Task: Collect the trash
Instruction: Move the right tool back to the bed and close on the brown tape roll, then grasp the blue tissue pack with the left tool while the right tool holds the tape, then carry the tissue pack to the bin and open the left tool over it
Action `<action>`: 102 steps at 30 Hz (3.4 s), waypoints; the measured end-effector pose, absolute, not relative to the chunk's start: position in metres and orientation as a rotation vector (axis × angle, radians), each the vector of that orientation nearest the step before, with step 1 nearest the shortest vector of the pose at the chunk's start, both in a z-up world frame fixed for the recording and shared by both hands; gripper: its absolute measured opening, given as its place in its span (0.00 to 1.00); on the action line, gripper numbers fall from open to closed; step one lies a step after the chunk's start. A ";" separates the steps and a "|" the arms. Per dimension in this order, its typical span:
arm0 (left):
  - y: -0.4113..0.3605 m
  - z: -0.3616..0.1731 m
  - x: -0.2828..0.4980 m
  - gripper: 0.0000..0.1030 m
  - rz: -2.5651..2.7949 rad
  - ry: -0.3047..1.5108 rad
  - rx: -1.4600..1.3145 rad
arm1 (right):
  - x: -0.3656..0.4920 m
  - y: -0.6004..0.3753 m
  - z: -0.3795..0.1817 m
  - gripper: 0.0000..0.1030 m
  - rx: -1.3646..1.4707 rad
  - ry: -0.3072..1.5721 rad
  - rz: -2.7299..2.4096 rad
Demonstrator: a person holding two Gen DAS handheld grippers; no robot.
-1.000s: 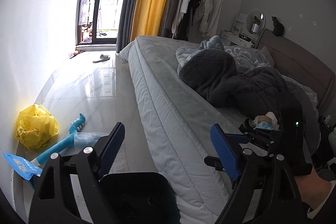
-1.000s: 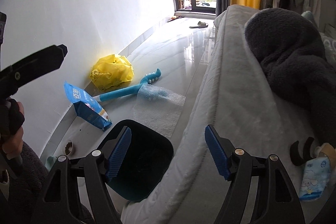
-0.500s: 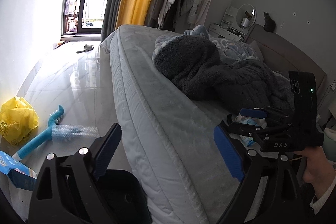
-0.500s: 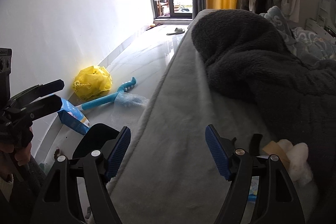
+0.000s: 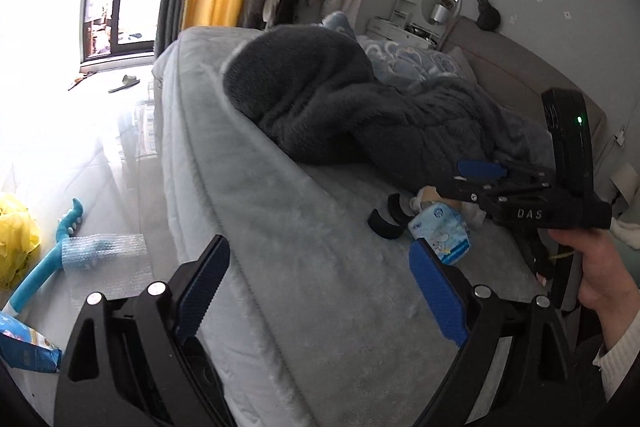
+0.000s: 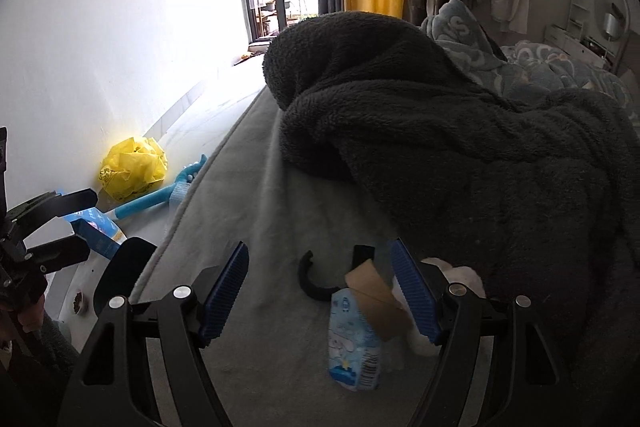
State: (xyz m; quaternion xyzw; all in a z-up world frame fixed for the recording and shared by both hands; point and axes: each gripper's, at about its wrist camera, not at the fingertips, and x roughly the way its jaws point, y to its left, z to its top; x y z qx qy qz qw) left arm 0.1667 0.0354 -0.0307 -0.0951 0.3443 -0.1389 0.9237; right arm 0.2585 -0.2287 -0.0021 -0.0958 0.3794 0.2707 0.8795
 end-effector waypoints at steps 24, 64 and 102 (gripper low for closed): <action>-0.065 -0.071 0.193 0.90 -0.419 0.808 -0.119 | 0.272 -0.244 -0.032 0.26 -0.295 0.842 0.579; -0.144 -0.115 0.234 0.89 -0.452 0.900 -0.162 | 0.264 -0.307 -0.056 0.16 0.001 0.898 0.813; -0.095 -0.089 0.214 0.64 -0.372 0.786 -0.093 | 0.265 -0.288 -0.012 0.03 0.157 0.818 0.813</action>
